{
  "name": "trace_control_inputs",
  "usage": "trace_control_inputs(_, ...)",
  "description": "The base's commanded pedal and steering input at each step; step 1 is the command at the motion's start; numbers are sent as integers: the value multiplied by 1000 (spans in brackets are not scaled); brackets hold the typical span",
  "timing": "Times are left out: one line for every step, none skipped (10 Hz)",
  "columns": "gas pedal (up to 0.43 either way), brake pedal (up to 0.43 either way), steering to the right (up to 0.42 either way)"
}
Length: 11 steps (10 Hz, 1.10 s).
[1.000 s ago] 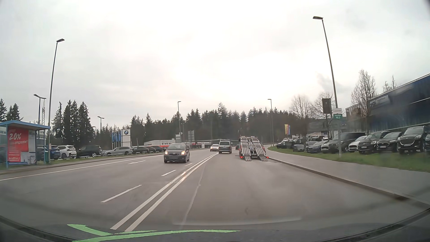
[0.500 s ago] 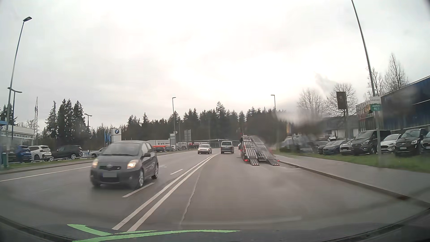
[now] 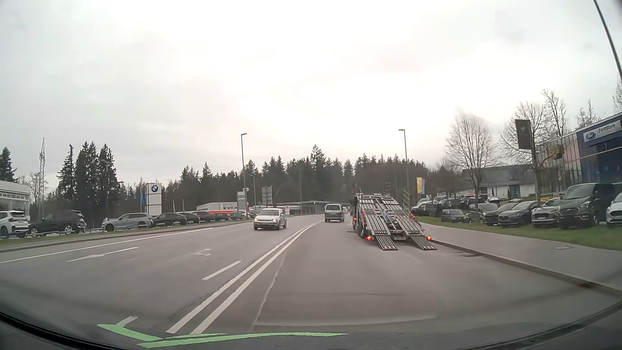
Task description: Follow the waypoints while adhering to traffic rules and regulations
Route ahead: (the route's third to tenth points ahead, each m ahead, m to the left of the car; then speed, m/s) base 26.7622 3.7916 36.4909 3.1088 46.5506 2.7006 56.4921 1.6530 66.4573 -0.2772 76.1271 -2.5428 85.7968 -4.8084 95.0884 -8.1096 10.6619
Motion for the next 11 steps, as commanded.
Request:
trace_control_inputs(197,0,2)
trace_control_inputs(209,0,2)
trace_control_inputs(209,0,3)
trace_control_inputs(209,0,3)
trace_control_inputs(209,0,4)
trace_control_inputs(209,0,5)
trace_control_inputs(209,0,5)
trace_control_inputs(209,0,6)
trace_control_inputs(209,0,7)
trace_control_inputs(209,0,9)
trace_control_inputs(209,0,11)
